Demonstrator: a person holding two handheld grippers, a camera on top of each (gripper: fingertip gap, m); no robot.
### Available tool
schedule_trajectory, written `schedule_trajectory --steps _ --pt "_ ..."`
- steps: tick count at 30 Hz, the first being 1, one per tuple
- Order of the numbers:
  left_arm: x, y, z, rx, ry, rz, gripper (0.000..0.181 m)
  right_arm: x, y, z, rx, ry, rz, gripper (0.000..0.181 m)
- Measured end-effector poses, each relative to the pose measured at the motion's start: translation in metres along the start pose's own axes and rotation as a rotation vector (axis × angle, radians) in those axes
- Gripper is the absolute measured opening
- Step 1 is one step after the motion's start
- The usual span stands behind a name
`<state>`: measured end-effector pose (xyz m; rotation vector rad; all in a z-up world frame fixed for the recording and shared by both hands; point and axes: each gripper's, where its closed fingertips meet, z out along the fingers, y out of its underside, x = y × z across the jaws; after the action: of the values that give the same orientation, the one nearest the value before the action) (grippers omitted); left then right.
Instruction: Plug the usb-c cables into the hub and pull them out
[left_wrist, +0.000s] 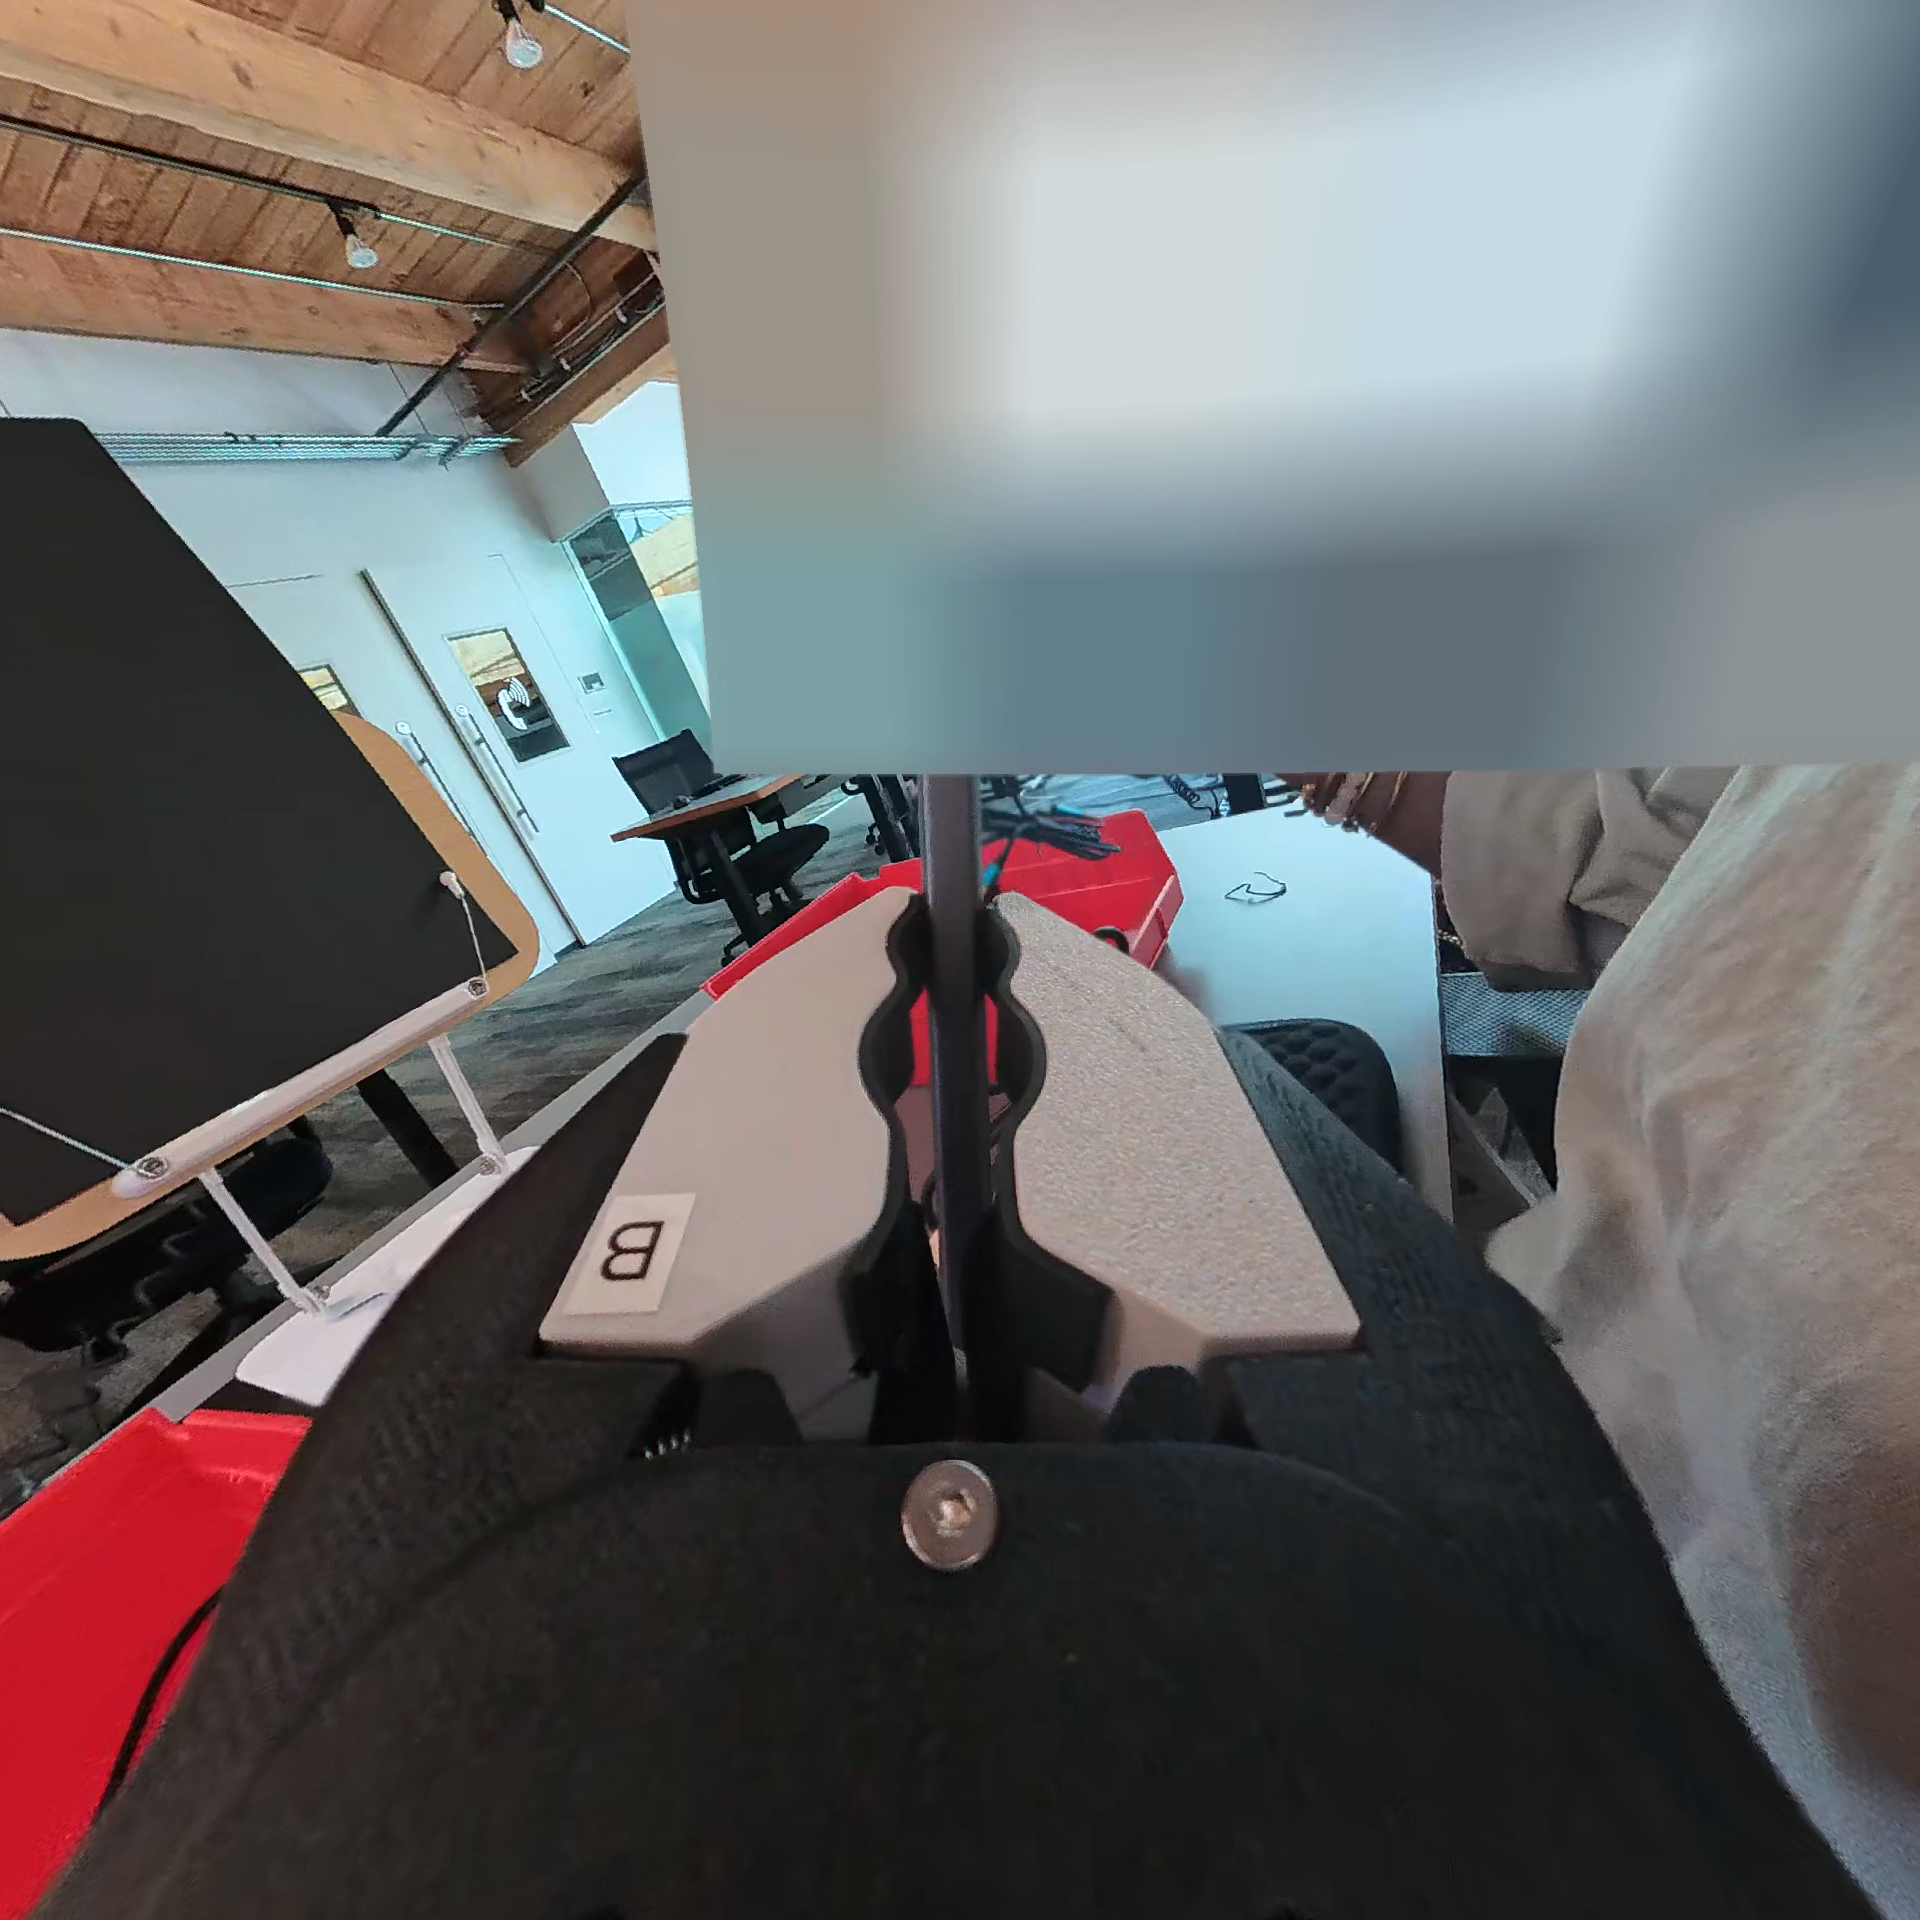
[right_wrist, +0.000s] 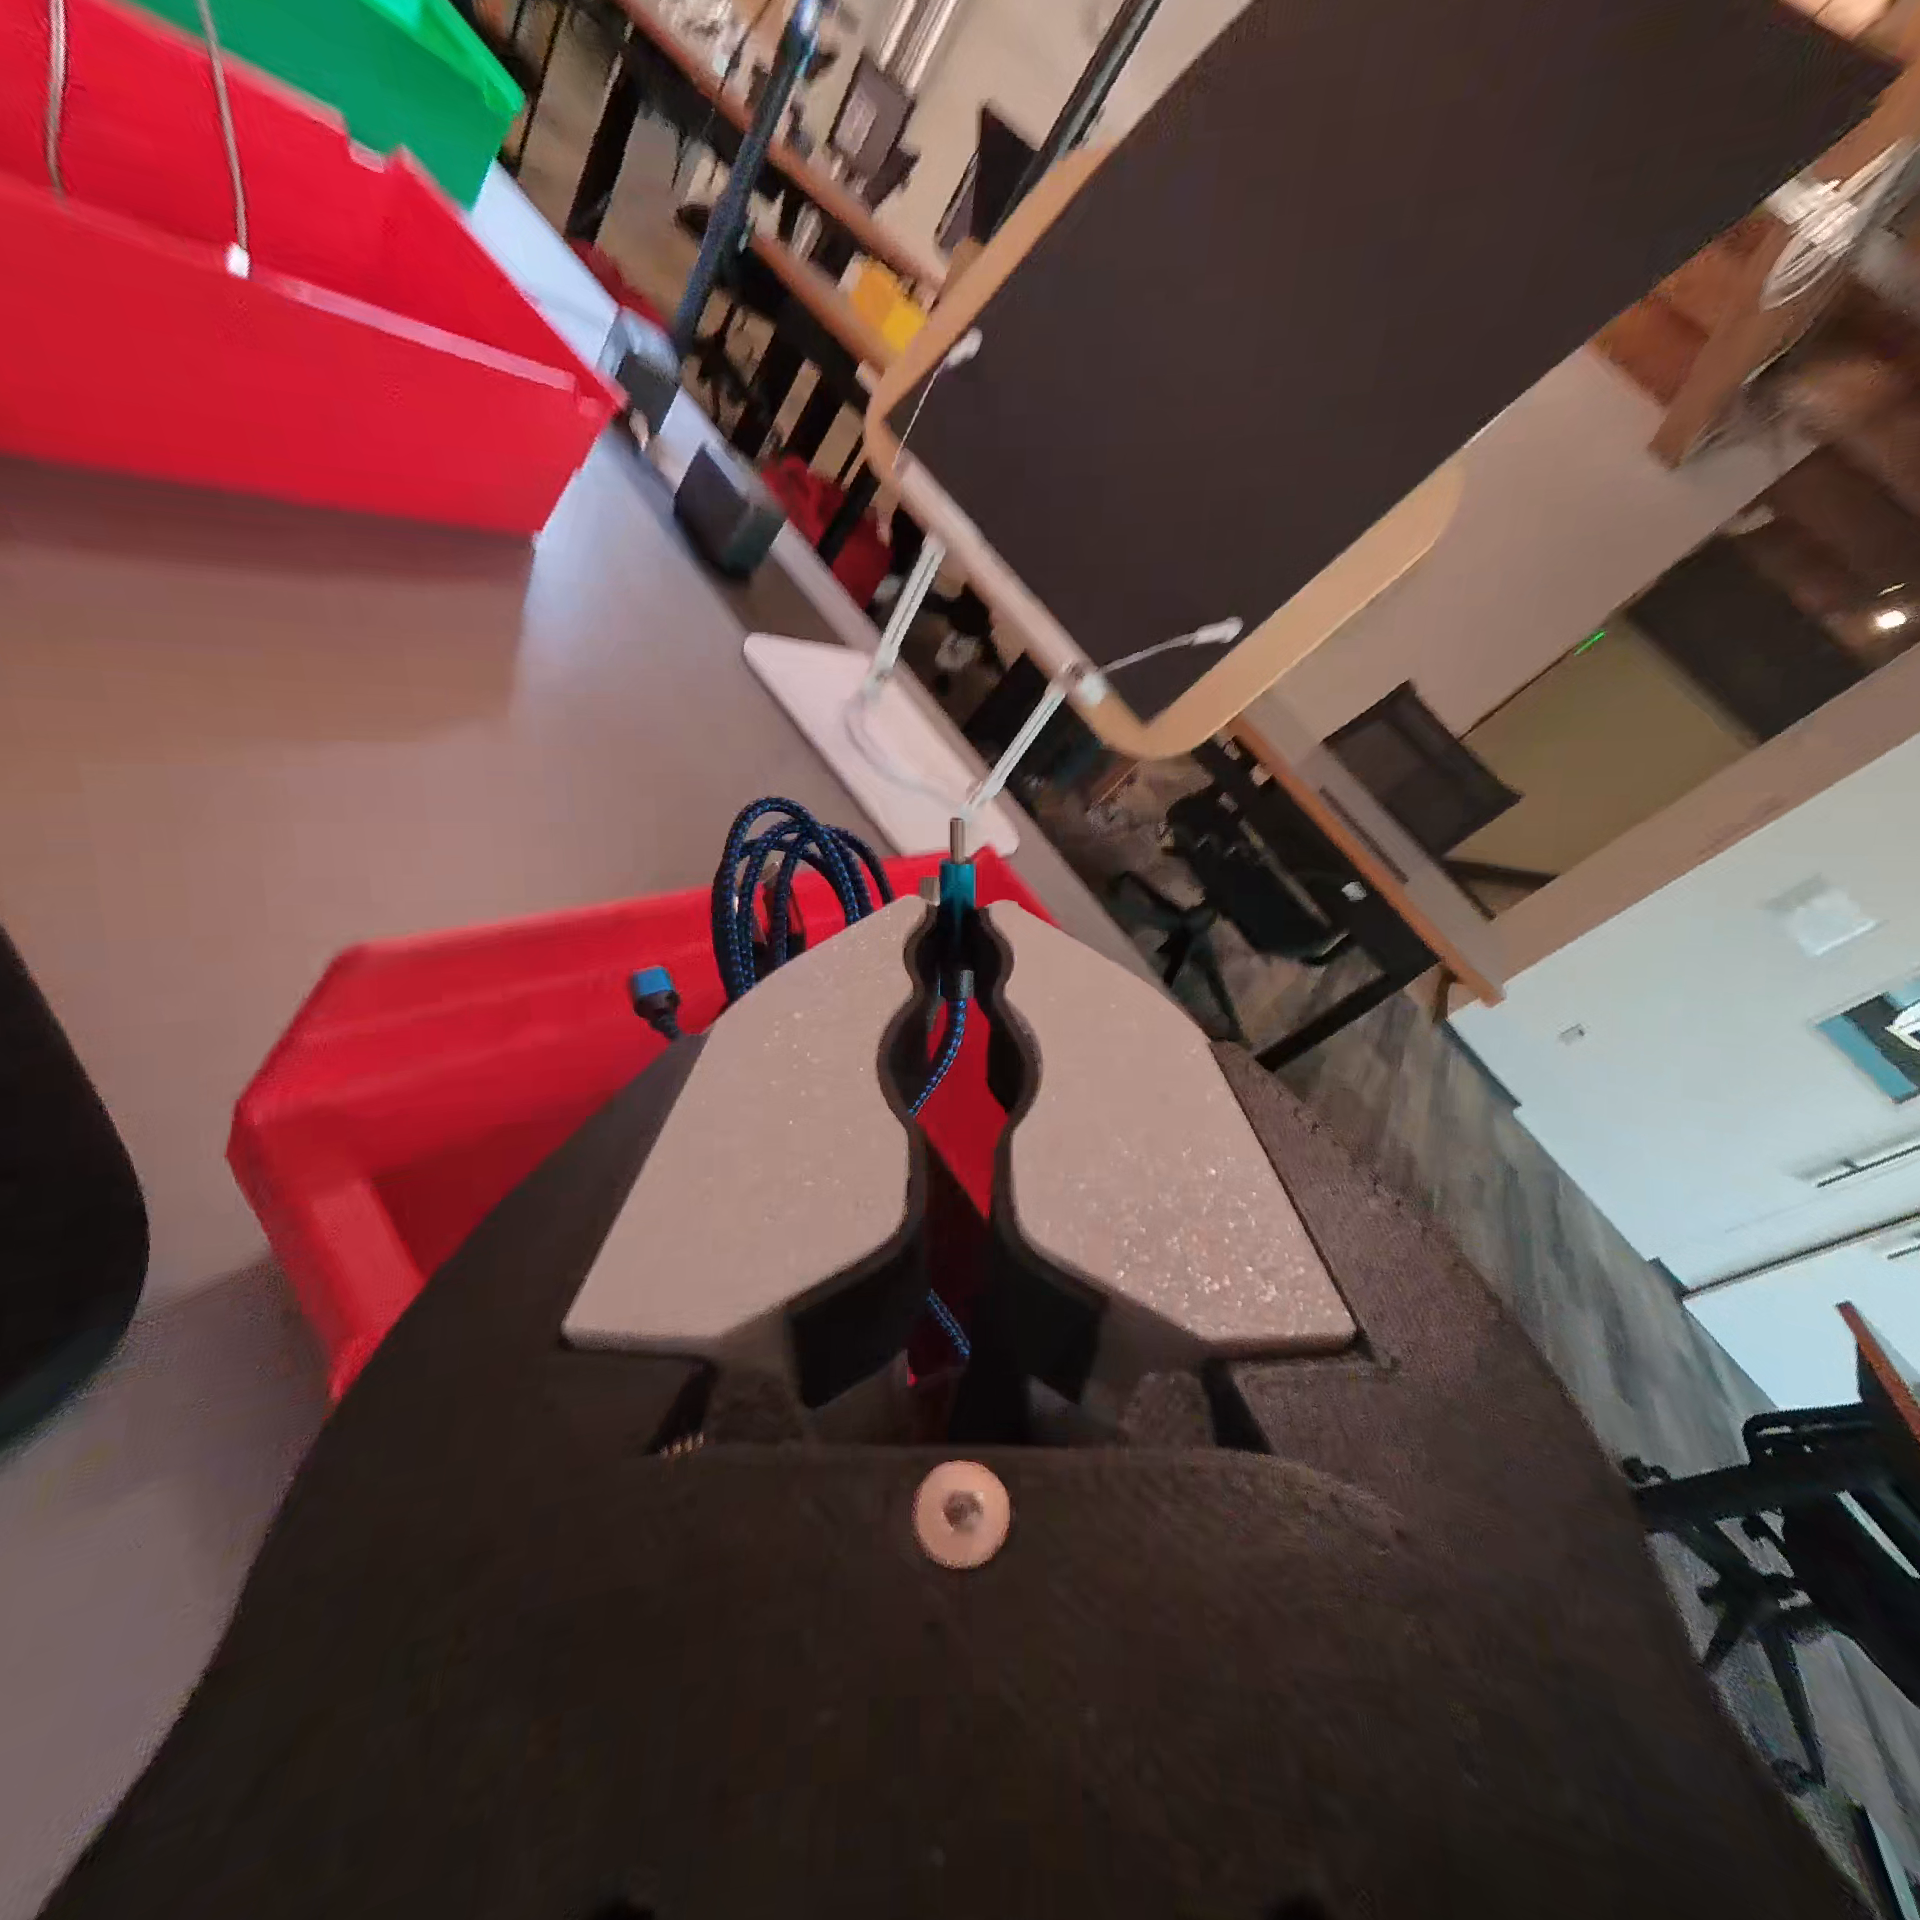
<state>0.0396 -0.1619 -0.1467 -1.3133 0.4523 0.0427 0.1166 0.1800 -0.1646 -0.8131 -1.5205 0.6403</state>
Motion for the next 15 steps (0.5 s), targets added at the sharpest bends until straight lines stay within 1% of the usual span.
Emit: schedule_trajectory --steps 4,7,8,9,11,12,14,15 --pt "-0.005 -0.002 0.002 0.032 -0.024 -0.034 0.008 -0.023 0.043 0.018 -0.168 -0.107 -0.019 0.005" --pt "-0.012 -0.001 0.004 0.056 -0.047 -0.085 0.008 -0.044 0.065 0.03 -0.268 -0.17 -0.008 0.006" --pt "-0.014 0.0 0.004 0.066 -0.051 -0.104 0.008 -0.048 0.071 0.032 -0.3 -0.169 0.007 0.008" --pt "-0.016 0.0 0.004 0.077 -0.055 -0.127 0.008 -0.049 0.074 0.034 -0.317 -0.164 0.03 0.021" --pt "-0.021 0.003 0.003 0.096 -0.06 -0.189 0.008 -0.048 0.066 0.035 -0.299 -0.155 0.118 0.045" --pt "-0.024 0.004 0.002 0.106 -0.057 -0.223 0.008 -0.047 0.055 0.035 -0.263 -0.148 0.167 0.057" --pt "-0.027 0.008 0.002 0.121 -0.049 -0.281 0.008 -0.048 0.019 0.032 -0.143 -0.134 0.218 0.072" --pt "-0.029 0.01 0.002 0.12 -0.047 -0.299 0.008 -0.054 -0.007 0.03 -0.057 -0.142 0.227 0.073"
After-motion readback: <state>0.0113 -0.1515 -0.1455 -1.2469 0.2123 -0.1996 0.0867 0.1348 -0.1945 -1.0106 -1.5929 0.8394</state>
